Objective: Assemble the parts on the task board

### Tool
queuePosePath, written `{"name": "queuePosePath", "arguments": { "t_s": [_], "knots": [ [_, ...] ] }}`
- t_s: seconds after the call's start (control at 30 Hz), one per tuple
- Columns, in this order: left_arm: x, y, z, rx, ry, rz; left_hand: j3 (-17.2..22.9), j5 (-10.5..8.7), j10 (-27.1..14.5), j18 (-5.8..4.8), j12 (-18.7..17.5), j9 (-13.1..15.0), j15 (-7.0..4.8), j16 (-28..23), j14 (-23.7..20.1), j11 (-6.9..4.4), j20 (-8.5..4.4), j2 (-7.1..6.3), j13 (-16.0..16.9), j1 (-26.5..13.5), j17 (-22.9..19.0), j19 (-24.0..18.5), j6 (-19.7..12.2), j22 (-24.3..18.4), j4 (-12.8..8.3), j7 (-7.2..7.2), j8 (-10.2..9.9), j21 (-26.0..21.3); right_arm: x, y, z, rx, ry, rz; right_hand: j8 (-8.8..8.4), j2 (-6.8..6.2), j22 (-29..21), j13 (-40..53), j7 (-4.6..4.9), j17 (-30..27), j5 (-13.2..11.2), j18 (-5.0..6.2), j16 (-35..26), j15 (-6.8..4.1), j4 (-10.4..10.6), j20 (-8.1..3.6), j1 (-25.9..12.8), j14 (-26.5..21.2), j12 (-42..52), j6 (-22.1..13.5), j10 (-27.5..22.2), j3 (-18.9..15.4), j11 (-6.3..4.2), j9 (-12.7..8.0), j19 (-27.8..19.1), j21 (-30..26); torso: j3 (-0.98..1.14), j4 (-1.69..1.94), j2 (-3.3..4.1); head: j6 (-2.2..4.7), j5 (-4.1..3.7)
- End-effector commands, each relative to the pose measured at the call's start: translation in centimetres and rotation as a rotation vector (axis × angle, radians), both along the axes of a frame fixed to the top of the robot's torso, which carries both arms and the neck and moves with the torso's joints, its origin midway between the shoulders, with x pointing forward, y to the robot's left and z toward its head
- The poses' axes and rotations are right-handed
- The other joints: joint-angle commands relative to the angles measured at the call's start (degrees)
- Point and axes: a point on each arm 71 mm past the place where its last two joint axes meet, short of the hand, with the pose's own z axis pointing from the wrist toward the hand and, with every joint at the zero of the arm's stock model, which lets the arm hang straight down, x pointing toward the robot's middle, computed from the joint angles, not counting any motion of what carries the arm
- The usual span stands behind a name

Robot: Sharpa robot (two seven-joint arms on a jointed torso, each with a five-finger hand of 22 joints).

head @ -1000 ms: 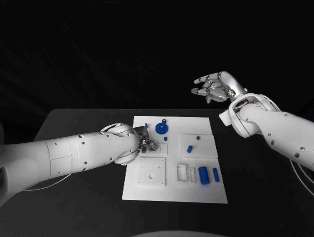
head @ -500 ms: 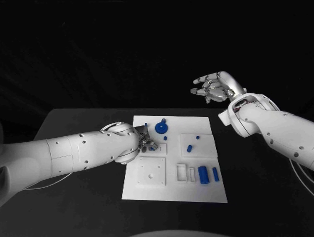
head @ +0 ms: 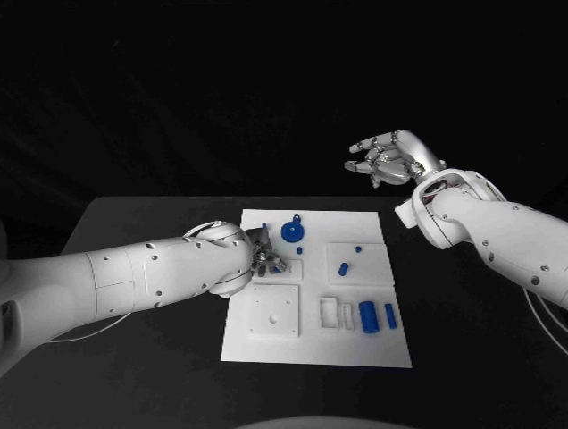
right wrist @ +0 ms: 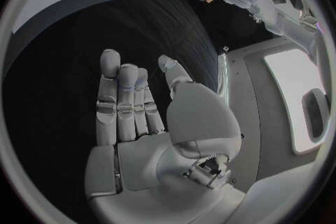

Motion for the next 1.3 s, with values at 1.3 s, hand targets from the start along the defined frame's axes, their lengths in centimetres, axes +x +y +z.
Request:
{"name": "queuePosePath", "arguments": {
  "t_s": [1.3],
  "knots": [
    [0.1, -1.5, -0.8, 0.033, 0.049, -0.067, 2.3, -3.45, 2.0, 1.91, -0.6, 2.5, -0.98, -0.3, 2.0, -0.82, 1.55, 0.98, 0.3, 0.8, 2.2, 0.5, 6.7, 1.6, -2.1, -6.27, 2.5, 1.1, -0.1, 0.5, -0.5, -0.010, 0.017, 0.023, -0.17, -0.32, 1.6, -0.1, -0.04, 0.0, 1.3, 0.28, 0.2, -0.38, -0.1, -0.09, -0.8, 0.0, 0.2, 0.5, 0.0, 1.0, -0.33, -0.2, 0.4, 0.4, -0.03, 0.03, 0.01, 0.05, -0.22]
  ]
}}
